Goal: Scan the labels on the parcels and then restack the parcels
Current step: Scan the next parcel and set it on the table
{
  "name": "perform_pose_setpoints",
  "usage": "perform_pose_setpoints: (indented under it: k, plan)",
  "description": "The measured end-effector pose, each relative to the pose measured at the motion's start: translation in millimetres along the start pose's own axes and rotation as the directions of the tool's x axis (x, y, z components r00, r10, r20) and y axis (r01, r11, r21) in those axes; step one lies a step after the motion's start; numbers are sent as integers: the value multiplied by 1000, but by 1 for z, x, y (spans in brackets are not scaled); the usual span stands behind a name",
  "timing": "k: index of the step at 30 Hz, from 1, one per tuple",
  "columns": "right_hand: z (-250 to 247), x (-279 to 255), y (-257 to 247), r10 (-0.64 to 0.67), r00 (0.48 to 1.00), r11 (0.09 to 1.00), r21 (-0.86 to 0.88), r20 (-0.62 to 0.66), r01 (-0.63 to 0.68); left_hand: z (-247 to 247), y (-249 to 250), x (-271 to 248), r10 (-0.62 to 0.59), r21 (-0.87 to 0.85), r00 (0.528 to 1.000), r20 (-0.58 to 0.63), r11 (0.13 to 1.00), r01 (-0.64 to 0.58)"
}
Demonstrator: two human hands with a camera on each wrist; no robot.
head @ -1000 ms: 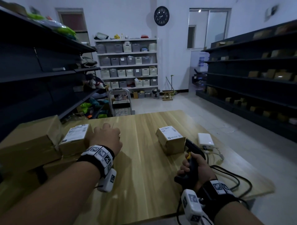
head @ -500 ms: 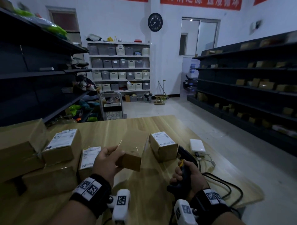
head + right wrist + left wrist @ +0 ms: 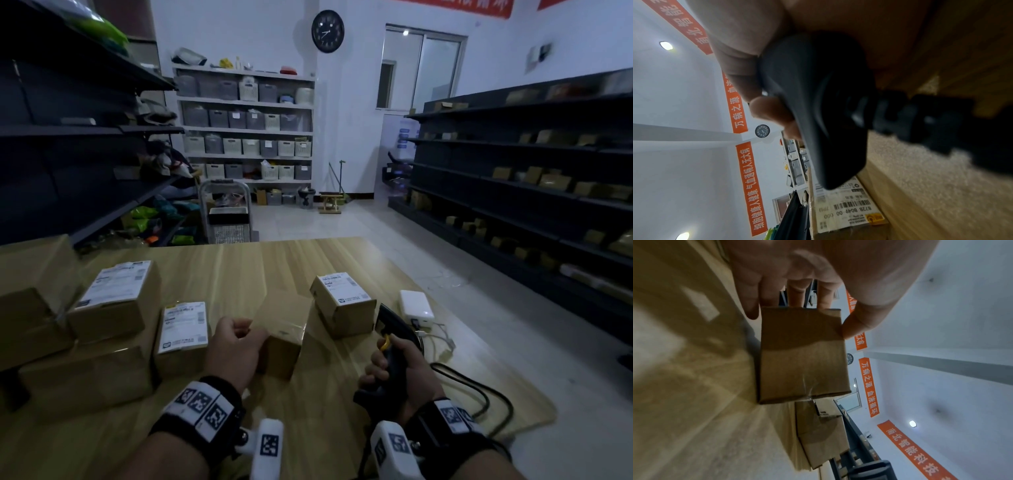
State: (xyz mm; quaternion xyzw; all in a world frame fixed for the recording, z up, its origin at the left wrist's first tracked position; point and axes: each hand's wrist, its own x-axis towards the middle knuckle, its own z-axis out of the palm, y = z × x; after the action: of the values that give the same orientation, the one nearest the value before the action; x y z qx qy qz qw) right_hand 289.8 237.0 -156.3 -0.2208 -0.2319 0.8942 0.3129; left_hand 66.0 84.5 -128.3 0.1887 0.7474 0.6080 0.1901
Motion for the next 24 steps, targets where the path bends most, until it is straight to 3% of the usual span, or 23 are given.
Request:
perform_pose_setpoints:
  k: [4,7,14,19,24]
  plan:
    - [1,0,0,-6,1000,1000,1,-4,6,-3,9,4,-24,141,999,37,990,19]
    - [1,0,0,-8,1000,1000,4,3,8,-2,16,7,13,283,997,74,959,-34]
    - [0,0,0,-5,1000,1000,8,6,5,19,35,8,30,616,985,173,776,-132]
    - [1,1,0,5,1000,1000,9,-14,-5,22,32,11,-6,638,985,175,762,-108]
    - [2,1,1,-3,999,1000,3,-42,3,13,25,13,3,391,989,147,918,-61]
